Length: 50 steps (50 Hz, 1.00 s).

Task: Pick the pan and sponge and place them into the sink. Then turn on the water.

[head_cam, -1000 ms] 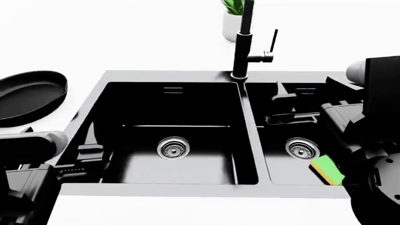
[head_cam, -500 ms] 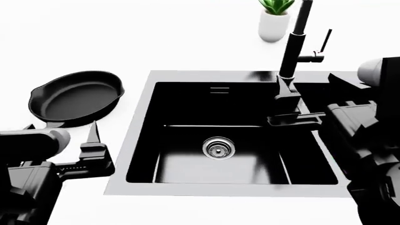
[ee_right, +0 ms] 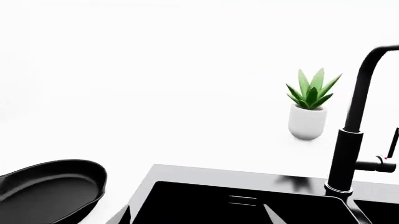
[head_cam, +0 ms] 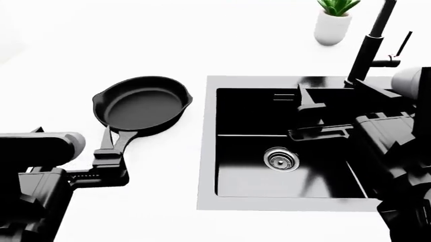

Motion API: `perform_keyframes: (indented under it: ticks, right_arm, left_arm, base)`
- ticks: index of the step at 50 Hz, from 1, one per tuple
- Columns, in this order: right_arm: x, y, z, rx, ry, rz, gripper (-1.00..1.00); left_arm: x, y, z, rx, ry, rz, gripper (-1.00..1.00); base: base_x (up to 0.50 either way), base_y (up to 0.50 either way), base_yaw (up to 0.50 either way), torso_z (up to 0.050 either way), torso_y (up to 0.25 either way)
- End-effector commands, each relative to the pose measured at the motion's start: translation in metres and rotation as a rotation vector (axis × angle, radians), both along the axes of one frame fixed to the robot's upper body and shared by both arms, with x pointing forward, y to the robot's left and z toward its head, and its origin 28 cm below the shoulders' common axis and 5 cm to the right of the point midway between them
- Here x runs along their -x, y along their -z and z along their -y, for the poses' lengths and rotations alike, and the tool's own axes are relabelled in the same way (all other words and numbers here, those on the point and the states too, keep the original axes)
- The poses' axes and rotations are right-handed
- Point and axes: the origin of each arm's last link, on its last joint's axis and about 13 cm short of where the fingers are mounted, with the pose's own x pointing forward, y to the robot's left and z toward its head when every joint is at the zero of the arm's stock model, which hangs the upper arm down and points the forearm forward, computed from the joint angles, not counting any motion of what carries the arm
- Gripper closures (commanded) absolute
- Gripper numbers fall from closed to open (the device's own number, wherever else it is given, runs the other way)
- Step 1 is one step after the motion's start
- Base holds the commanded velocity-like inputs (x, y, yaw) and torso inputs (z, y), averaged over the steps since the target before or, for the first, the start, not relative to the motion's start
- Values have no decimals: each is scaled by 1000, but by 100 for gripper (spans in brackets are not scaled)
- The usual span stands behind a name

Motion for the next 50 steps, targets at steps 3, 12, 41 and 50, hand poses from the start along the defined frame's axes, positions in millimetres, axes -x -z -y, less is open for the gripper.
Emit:
perform_keyframes:
  ticks: [3,12,41,50]
  right_arm:
    - [1,2,0,-3,-19,7,-100]
    - [2,2,-1,-8,-27,7,-100]
    - [4,3,-1,-6,-15,5,-100]
    - [8,4,2,-15,-7,-27,-100]
  left_arm:
    - [-3,-1,2,-6,10,-8,-100]
    - [-2,0,2,-6,9,-8,-100]
    - [-3,-5,2,-16,22,-40,-100]
    - [-13,-19,-8,-22,51,-251,-100]
  base:
    - [-1,87,0,0,0]
    - [218,3,0,0,0]
    - [233,3,0,0,0]
    - [0,0,0,0,0]
